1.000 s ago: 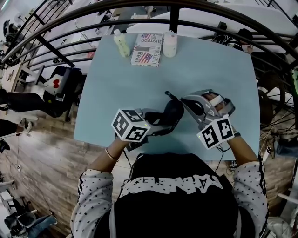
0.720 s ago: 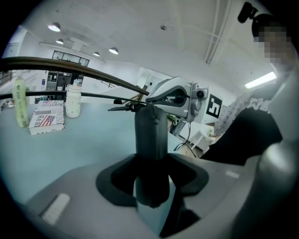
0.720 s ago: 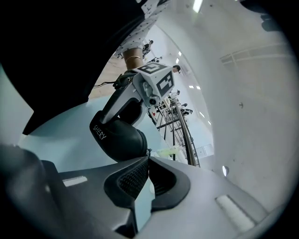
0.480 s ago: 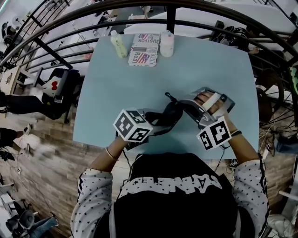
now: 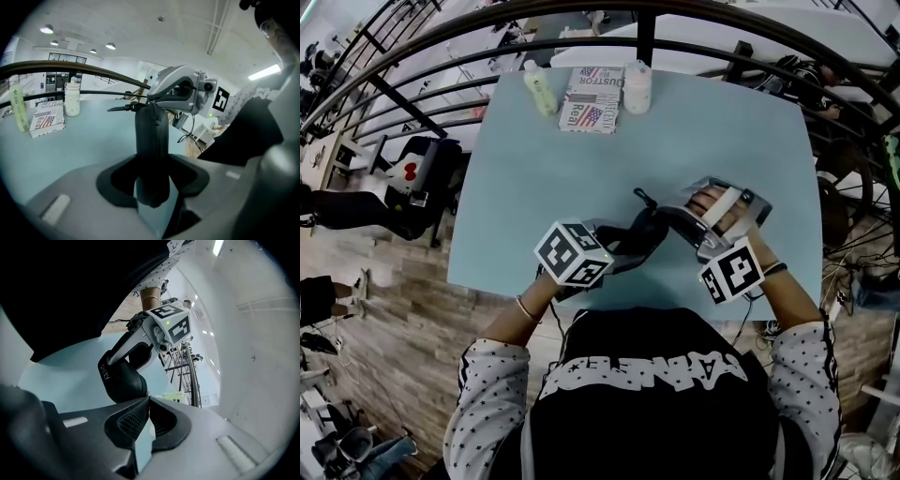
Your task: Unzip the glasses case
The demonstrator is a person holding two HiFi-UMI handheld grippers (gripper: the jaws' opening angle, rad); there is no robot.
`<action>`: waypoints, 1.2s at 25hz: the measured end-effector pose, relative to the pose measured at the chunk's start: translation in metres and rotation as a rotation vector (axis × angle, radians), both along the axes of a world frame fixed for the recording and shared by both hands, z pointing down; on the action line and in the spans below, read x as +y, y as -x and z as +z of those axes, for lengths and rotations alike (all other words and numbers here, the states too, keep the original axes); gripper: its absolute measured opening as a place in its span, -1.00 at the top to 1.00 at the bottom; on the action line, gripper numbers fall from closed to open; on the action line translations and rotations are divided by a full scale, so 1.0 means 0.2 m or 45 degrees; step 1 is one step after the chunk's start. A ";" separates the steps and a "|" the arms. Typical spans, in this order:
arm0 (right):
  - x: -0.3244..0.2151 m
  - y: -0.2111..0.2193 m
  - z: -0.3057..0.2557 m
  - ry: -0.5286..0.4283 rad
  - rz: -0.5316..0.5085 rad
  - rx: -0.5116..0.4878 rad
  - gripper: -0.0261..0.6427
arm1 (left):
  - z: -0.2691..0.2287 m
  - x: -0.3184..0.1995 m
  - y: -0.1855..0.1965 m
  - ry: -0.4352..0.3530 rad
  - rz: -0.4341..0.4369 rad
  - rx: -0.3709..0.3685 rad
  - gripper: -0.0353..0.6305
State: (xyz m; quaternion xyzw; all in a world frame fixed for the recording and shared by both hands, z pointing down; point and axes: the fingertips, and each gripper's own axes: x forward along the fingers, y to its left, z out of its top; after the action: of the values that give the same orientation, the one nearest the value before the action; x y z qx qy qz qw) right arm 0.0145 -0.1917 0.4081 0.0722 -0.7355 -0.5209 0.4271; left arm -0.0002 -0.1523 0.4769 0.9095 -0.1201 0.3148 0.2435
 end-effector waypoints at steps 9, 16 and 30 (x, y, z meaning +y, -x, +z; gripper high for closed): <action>-0.01 0.01 -0.01 0.064 0.015 -0.064 0.84 | 0.00 -0.01 0.00 -0.007 -0.015 0.018 0.89; -0.07 0.00 -0.07 0.095 0.088 -0.182 0.90 | 0.02 0.03 -0.01 -0.014 0.004 0.031 0.89; -0.12 -0.10 -0.15 0.224 0.320 -0.576 0.91 | -0.14 -0.05 0.01 0.059 -0.192 0.343 0.89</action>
State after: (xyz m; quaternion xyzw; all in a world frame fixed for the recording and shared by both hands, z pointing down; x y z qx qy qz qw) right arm 0.0351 -0.2165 0.3778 0.2399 -0.8400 -0.3685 0.3179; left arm -0.0031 -0.1625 0.4488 0.9260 -0.1470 0.1736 0.3014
